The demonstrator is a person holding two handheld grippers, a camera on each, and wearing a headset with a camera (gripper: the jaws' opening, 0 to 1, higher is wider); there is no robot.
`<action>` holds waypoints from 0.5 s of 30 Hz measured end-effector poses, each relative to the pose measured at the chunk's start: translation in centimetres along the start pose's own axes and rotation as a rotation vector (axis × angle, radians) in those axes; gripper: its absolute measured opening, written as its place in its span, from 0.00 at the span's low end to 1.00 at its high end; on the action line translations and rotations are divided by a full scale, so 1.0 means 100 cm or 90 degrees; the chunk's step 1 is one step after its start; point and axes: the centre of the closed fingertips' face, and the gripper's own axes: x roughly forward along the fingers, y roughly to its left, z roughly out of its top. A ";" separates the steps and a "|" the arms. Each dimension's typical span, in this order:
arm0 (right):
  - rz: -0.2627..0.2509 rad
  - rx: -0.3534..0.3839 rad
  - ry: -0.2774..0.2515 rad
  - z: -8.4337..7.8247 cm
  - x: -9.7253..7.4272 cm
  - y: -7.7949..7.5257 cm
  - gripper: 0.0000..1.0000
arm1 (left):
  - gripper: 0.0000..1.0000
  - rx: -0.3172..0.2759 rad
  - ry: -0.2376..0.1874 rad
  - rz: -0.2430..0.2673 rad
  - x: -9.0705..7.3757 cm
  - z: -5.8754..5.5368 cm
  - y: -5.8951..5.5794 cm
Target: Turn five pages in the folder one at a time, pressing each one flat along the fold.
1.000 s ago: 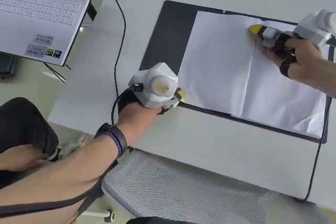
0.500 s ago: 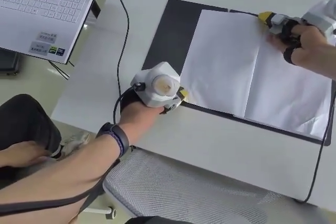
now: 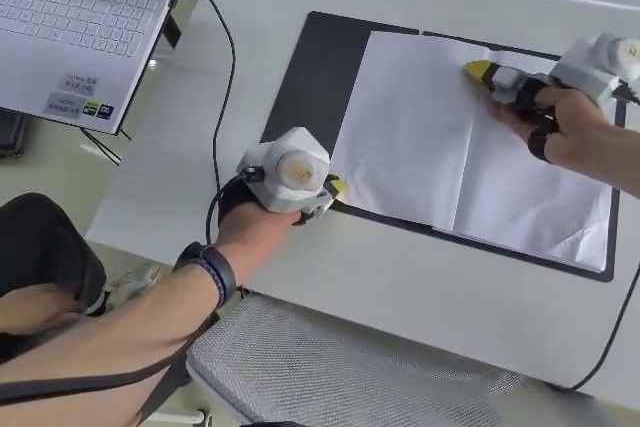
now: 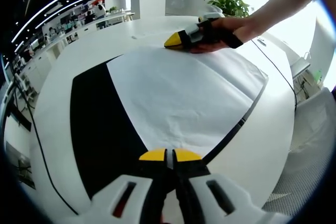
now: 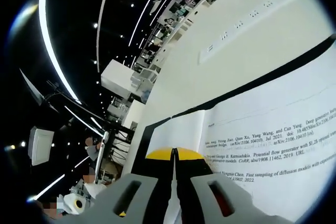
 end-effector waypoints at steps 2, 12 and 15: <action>0.005 0.002 0.000 -0.003 -0.002 0.001 0.00 | 0.03 0.003 0.000 0.000 0.001 -0.001 0.001; 0.035 0.000 0.005 -0.023 -0.019 0.009 0.00 | 0.05 0.010 0.006 -0.007 0.007 -0.004 0.001; 0.044 -0.010 0.012 -0.029 -0.021 0.010 0.00 | 0.05 0.012 0.007 -0.009 0.005 -0.003 0.000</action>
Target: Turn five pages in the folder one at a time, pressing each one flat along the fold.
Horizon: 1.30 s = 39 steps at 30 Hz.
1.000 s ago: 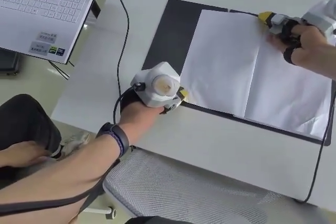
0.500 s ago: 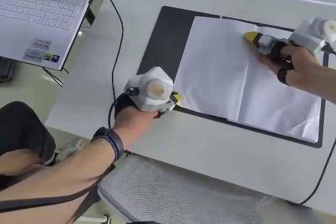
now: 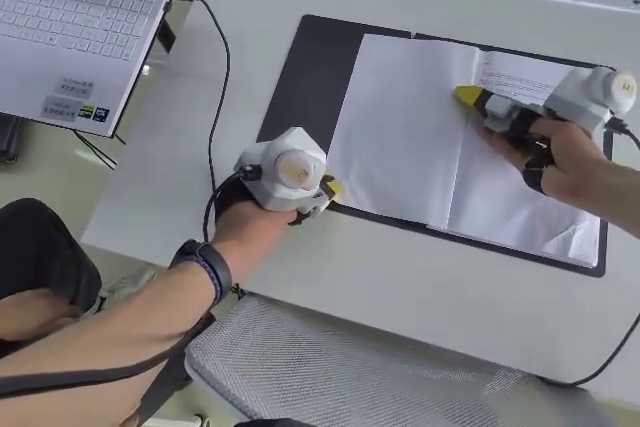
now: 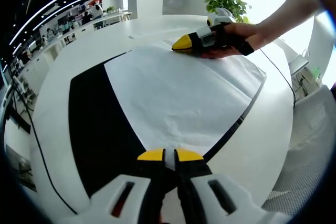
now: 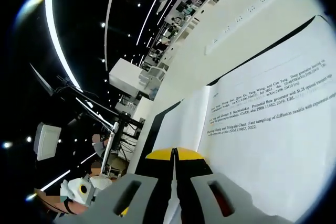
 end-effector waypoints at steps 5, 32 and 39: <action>0.011 -0.011 0.015 -0.013 -0.006 0.010 0.00 | 0.05 0.001 0.001 -0.001 -0.001 0.001 -0.001; 0.064 -0.008 0.068 -0.105 -0.054 0.063 0.00 | 0.06 0.006 0.004 -0.004 0.005 -0.001 0.003; 0.065 -0.010 0.084 -0.123 -0.064 0.070 0.00 | 0.06 0.006 0.003 -0.003 0.004 -0.001 0.002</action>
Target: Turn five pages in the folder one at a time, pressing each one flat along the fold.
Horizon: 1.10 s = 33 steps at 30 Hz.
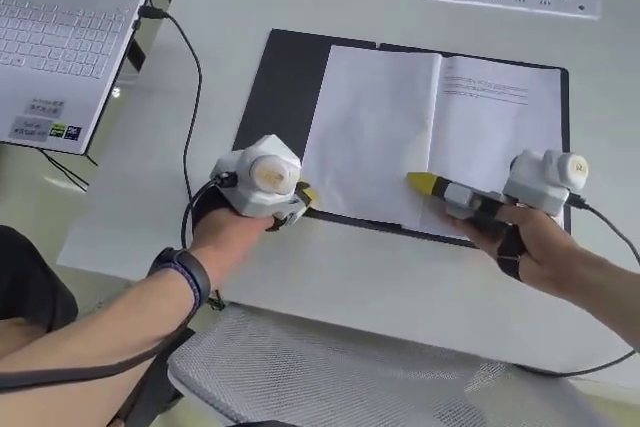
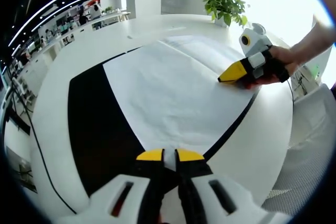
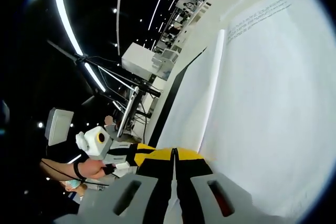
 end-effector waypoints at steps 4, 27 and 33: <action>0.002 -0.002 0.006 -0.010 -0.004 0.003 0.00 | 0.06 -0.004 -0.003 0.000 -0.001 0.000 -0.001; -0.008 0.006 0.026 -0.040 -0.013 0.011 0.00 | 0.05 0.016 0.002 -0.010 -0.002 -0.002 0.000; -0.018 0.007 0.030 -0.041 -0.013 0.011 0.00 | 0.05 0.022 0.005 -0.013 -0.003 -0.002 0.000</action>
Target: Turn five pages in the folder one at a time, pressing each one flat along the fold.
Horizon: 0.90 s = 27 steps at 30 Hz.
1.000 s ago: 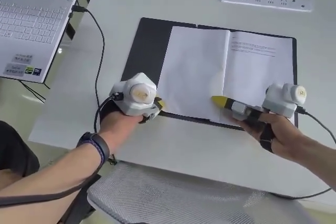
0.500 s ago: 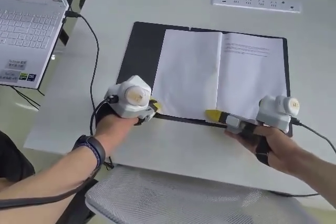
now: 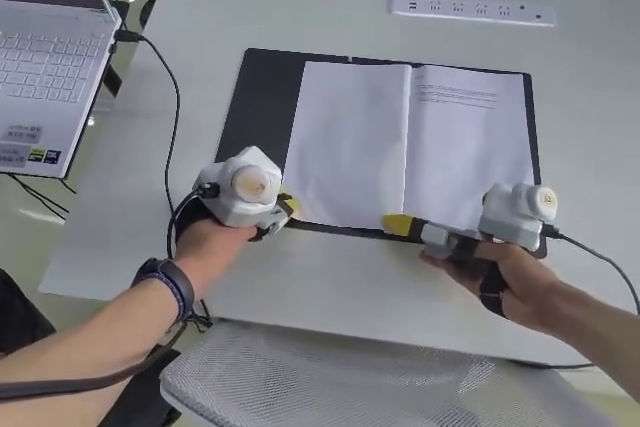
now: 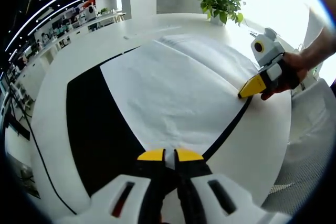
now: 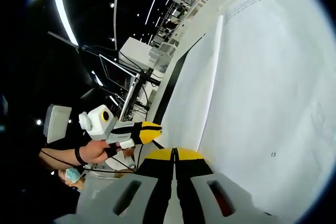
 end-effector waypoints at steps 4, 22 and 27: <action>-0.007 0.004 0.006 -0.001 -0.001 -0.001 0.00 | 0.06 0.003 0.003 -0.003 0.000 0.000 -0.001; -0.035 -0.054 -0.013 0.019 -0.035 -0.002 0.11 | 0.20 -0.021 0.023 -0.040 -0.011 0.007 -0.014; -0.078 -0.118 -0.036 0.042 -0.059 -0.008 0.16 | 0.25 -0.036 0.000 -0.036 -0.022 0.017 -0.016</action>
